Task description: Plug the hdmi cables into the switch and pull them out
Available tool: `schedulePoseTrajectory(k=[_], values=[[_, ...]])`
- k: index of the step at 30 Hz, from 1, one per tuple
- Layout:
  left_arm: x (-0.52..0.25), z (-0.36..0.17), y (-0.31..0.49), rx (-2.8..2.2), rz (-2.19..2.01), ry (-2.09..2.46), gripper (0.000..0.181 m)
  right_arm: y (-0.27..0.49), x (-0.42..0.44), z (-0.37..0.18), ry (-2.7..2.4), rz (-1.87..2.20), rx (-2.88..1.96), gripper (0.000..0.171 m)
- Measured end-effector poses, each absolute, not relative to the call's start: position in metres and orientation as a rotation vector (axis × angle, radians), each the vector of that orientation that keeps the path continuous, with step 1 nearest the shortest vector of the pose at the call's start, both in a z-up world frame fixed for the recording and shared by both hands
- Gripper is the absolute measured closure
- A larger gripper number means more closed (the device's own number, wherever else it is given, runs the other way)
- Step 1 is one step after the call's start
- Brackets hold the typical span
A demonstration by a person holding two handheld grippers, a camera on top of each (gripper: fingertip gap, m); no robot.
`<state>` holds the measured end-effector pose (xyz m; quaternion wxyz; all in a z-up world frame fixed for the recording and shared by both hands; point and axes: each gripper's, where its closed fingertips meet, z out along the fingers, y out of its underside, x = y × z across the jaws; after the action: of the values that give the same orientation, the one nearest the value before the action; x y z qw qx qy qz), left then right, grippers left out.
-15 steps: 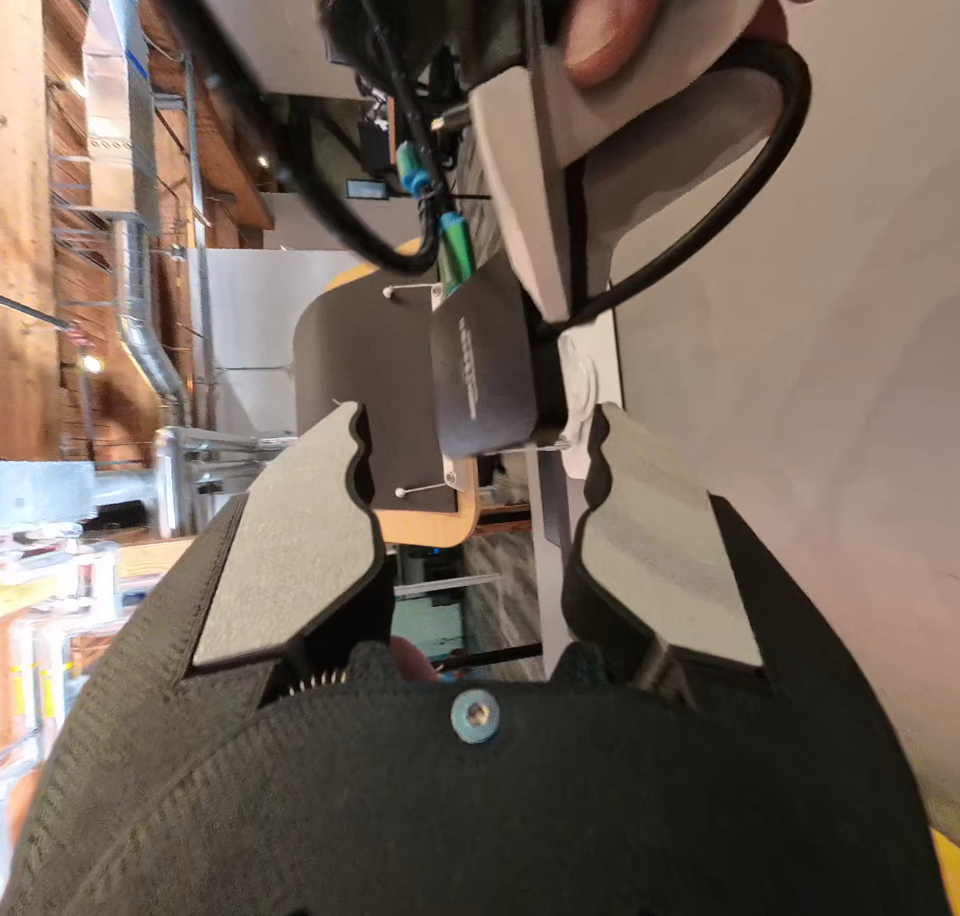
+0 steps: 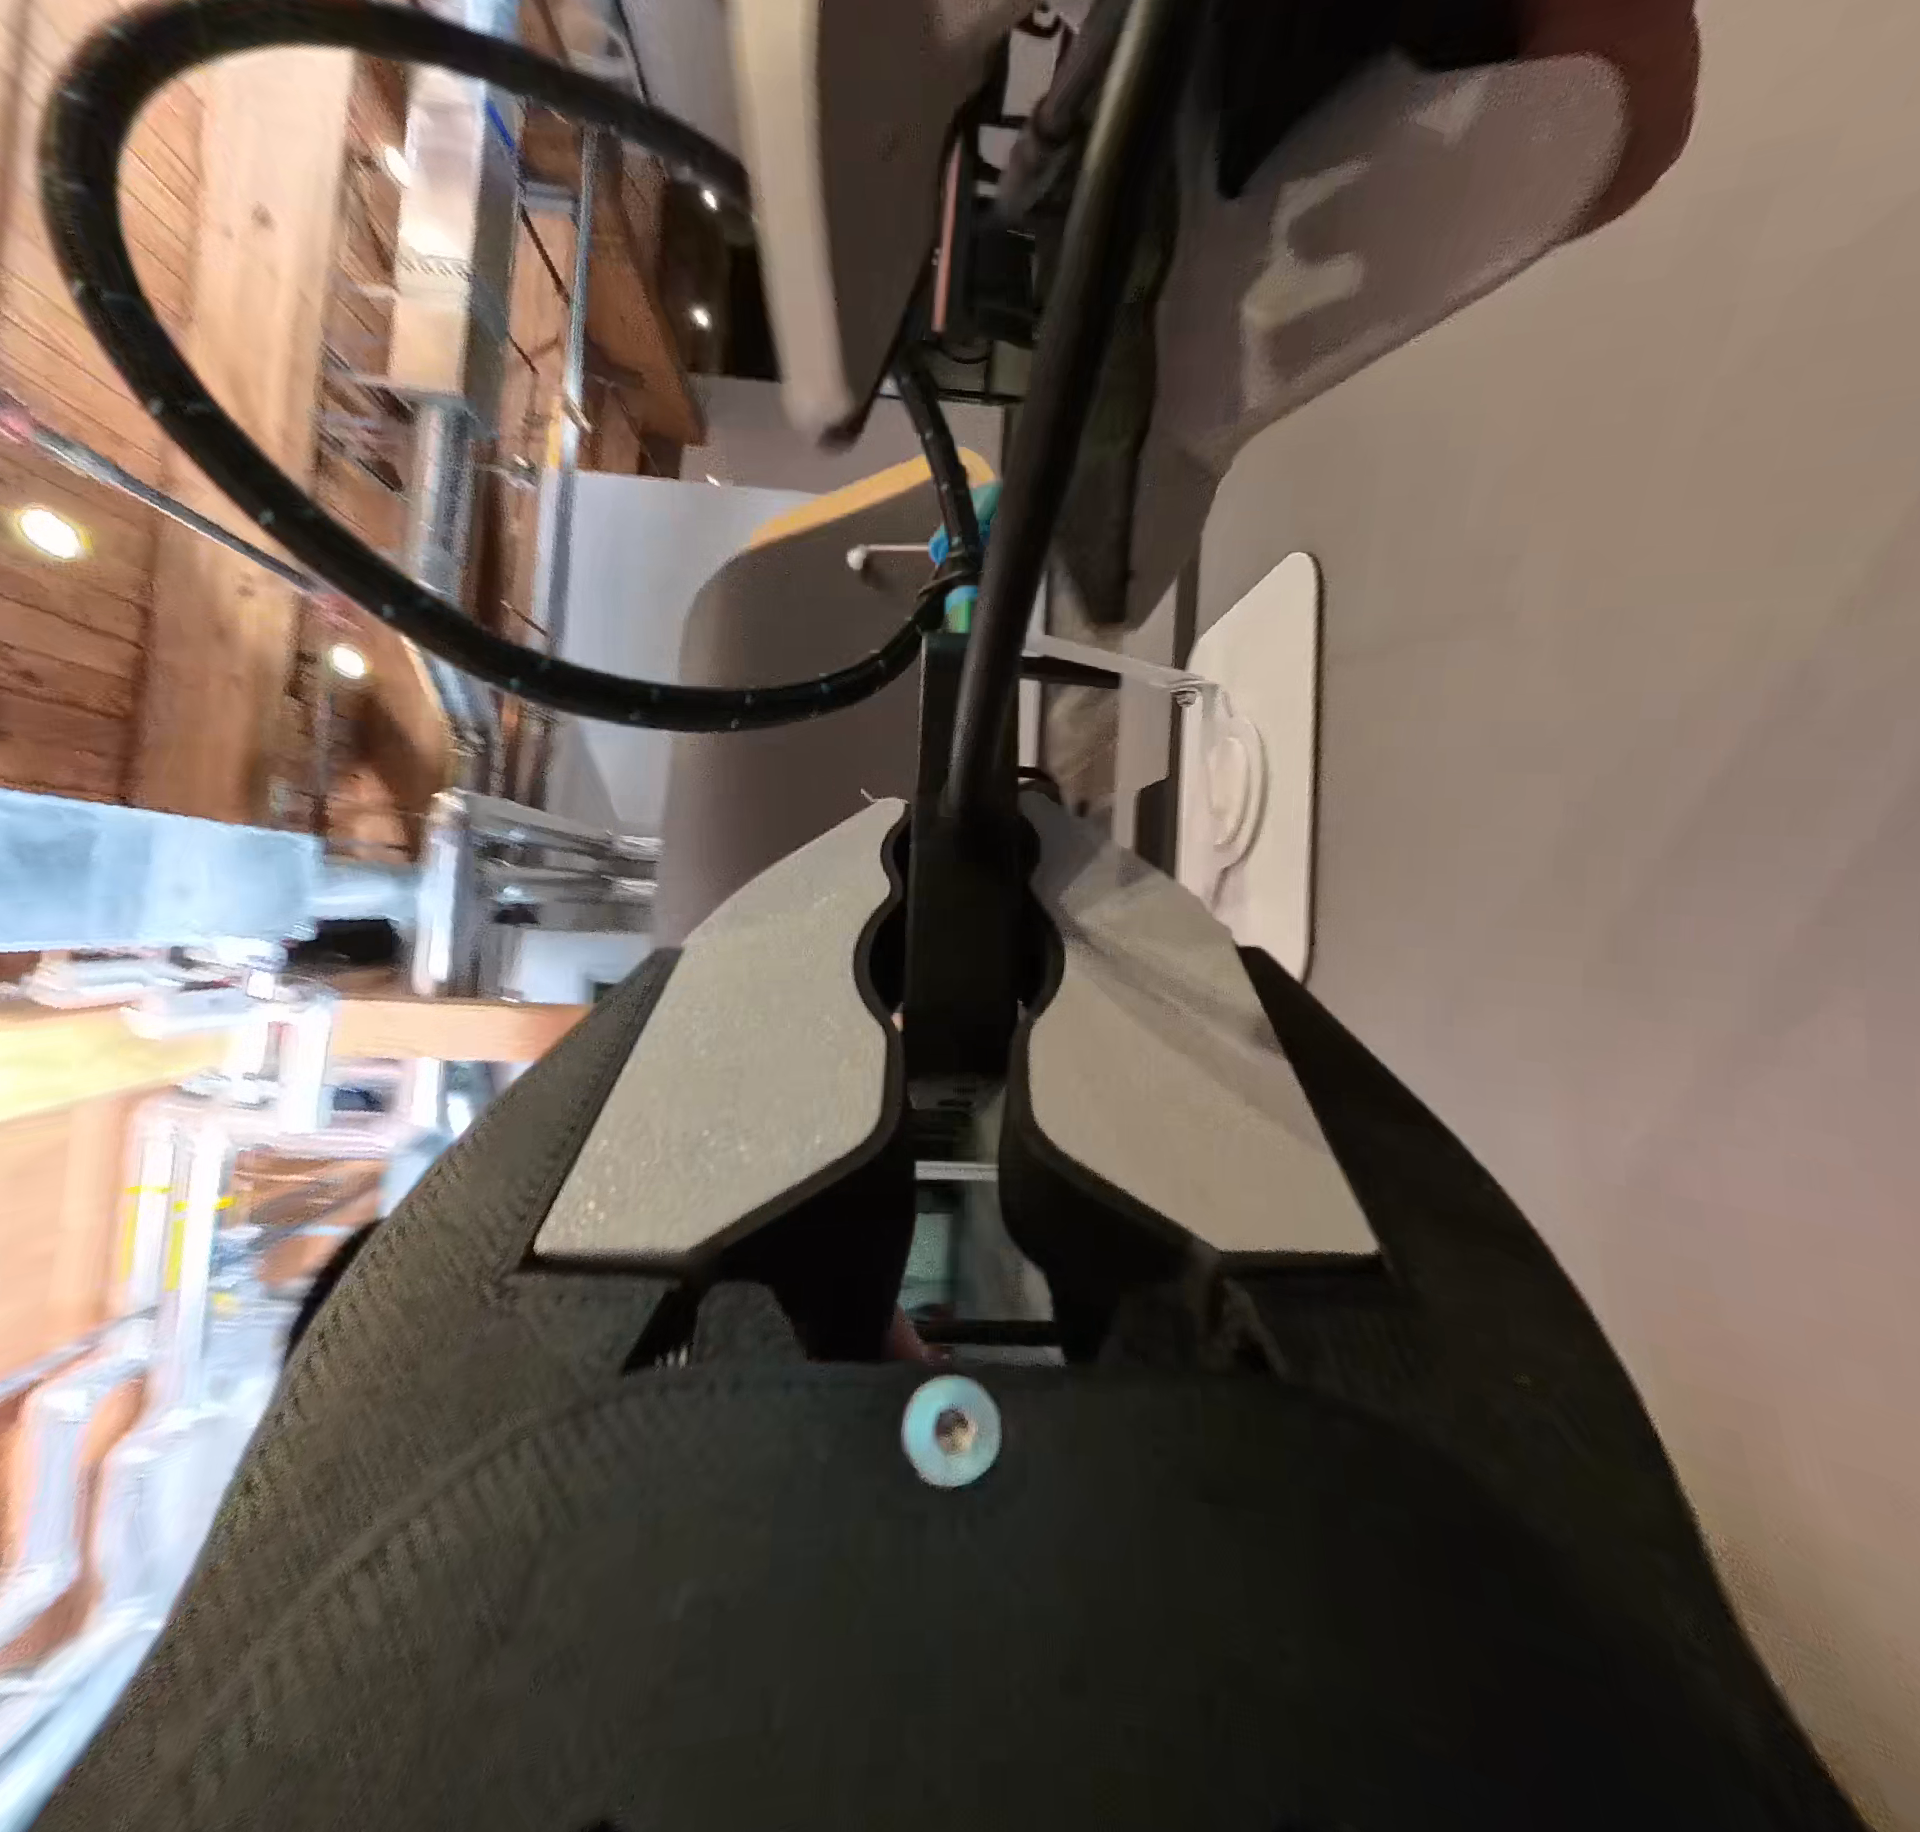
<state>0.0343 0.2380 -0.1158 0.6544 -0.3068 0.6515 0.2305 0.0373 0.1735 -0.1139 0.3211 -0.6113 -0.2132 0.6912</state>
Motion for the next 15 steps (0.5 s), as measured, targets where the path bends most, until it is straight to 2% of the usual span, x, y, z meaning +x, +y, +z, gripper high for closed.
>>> schedulePoseTrajectory(k=[4,11,15], values=[[0.018,-0.111,0.251,-0.825,0.448,1.481,0.167,0.195,0.065,-0.11,-0.485,1.627,-1.58,0.126],[0.006,-0.102,0.253,-0.945,0.291,1.494,0.168,0.221,0.117,-0.095,-0.511,0.914,-1.569,0.138],[0.005,-0.102,0.244,-0.962,0.211,1.544,0.168,0.21,0.115,-0.083,-0.722,0.573,-1.506,0.152]])
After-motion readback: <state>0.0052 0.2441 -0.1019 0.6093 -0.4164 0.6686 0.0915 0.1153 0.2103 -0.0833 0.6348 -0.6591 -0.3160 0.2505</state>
